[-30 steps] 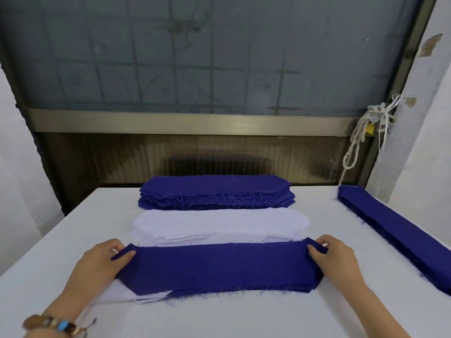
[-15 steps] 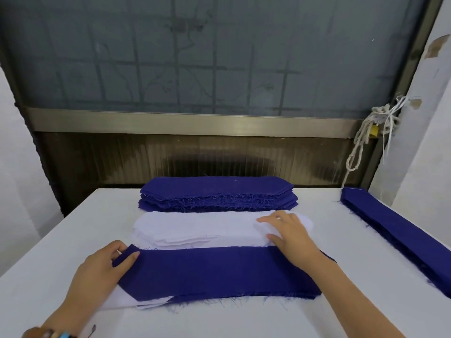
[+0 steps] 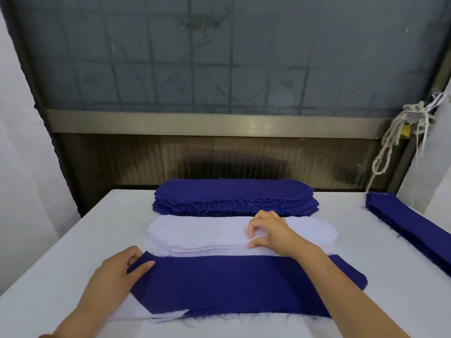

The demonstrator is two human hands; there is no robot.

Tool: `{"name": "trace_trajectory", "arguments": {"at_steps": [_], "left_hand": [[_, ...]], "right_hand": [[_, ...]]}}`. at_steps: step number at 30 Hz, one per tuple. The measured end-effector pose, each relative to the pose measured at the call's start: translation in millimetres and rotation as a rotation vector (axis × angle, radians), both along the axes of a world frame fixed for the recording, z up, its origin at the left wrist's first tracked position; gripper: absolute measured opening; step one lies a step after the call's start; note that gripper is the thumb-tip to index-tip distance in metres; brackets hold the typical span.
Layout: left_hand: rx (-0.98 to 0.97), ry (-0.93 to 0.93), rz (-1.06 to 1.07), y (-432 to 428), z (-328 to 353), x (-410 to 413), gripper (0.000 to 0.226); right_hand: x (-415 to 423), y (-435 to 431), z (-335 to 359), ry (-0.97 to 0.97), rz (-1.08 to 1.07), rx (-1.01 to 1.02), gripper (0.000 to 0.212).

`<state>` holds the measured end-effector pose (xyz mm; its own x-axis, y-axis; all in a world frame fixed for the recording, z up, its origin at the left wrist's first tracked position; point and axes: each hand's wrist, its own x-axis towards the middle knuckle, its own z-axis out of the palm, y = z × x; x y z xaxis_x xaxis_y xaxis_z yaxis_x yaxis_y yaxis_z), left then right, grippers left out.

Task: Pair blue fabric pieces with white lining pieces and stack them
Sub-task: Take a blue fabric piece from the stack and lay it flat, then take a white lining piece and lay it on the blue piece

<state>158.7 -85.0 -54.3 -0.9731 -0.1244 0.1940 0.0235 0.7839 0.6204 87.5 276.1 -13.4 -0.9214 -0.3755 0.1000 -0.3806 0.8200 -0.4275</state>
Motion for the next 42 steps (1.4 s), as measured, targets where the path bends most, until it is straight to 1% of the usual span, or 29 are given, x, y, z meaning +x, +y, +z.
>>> {"name": "trace_trajectory", "arguments": {"at_steps": [2,6,9,12,14,16,21,24,27,29,31,33,34,36,37,39,41,42], "left_hand": [[-0.01,-0.009,-0.012,-2.8,1.4,-1.5,0.031],[-0.026,-0.045,-0.014,-4.9,3.1,-3.5,0.032],[-0.031,-0.052,-0.011,-5.3,2.8,-3.6,0.032],[-0.036,-0.068,-0.008,-5.3,4.1,-2.9,0.03],[-0.019,-0.068,-0.018,-5.1,6.3,-3.1,0.035],[-0.003,-0.079,-0.035,-4.8,9.0,-3.8,0.039],[-0.013,-0.147,-0.071,-10.5,12.7,-8.0,0.042],[-0.006,-0.158,-0.076,-15.4,12.3,-10.6,0.041],[-0.003,-0.163,-0.087,-18.2,11.8,-11.8,0.043],[-0.023,-0.186,-0.09,-19.8,13.1,-12.4,0.042],[-0.053,-0.149,-0.05,-17.9,17.1,-14.3,0.034],[-0.06,0.009,0.004,-5.1,26.7,-17.9,0.024],[-0.042,0.094,-0.016,6.6,32.9,-20.9,0.021],[-0.002,0.199,-0.152,37.7,44.7,-31.1,0.018],[-0.002,0.215,-0.238,55.5,49.1,-37.7,0.021],[-0.045,0.193,-0.401,93.2,53.3,-53.1,0.041],[-0.087,0.11,-0.521,128.8,55.0,-68.0,0.064],[-0.087,0.052,-0.56,144.7,55.5,-74.4,0.07]], "right_hand": [[-0.8,2.8,0.6,-0.027,0.0,-0.035,0.016],[-2.2,8.4,3.9,-0.013,-0.084,-0.213,0.013],[-4.7,10.8,5.1,0.06,-0.221,-0.26,0.016],[-7.6,16.3,3.2,0.173,-0.383,-0.3,0.012],[-9.1,20.7,2.2,0.242,-0.493,-0.367,0.01],[-10.0,23.3,1.5,0.288,-0.575,-0.389,0.009],[-13.8,31.3,-3.6,0.285,-0.659,-0.345,0.01],[-17.7,44.3,-5.1,0.31,-0.754,-0.421,0.01],[-18.6,60.3,-5.0,0.335,-0.904,-0.537,0.011],[-17.2,70.8,-6.3,0.334,-0.984,-0.567,0.011],[-15.9,76.7,-8.2,0.331,-0.974,-0.589,0.011],[-15.3,73.0,-7.3,0.342,-0.845,-0.642,0.01],[-14.8,67.6,-5.2,0.356,-0.758,-0.676,0.01],[-15.1,53.8,3.2,0.387,-0.62,-0.749,0.007],[-15.3,47.0,8.6,0.393,-0.583,-0.788,0.007],[-15.3,35.8,17.5,0.367,-0.564,-0.889,0.006],[-13.7,28.3,24.3,0.273,-0.559,-1.05,0.011],[-12.0,25.3,27.3,0.213,-0.544,-1.145,0.014]]}}
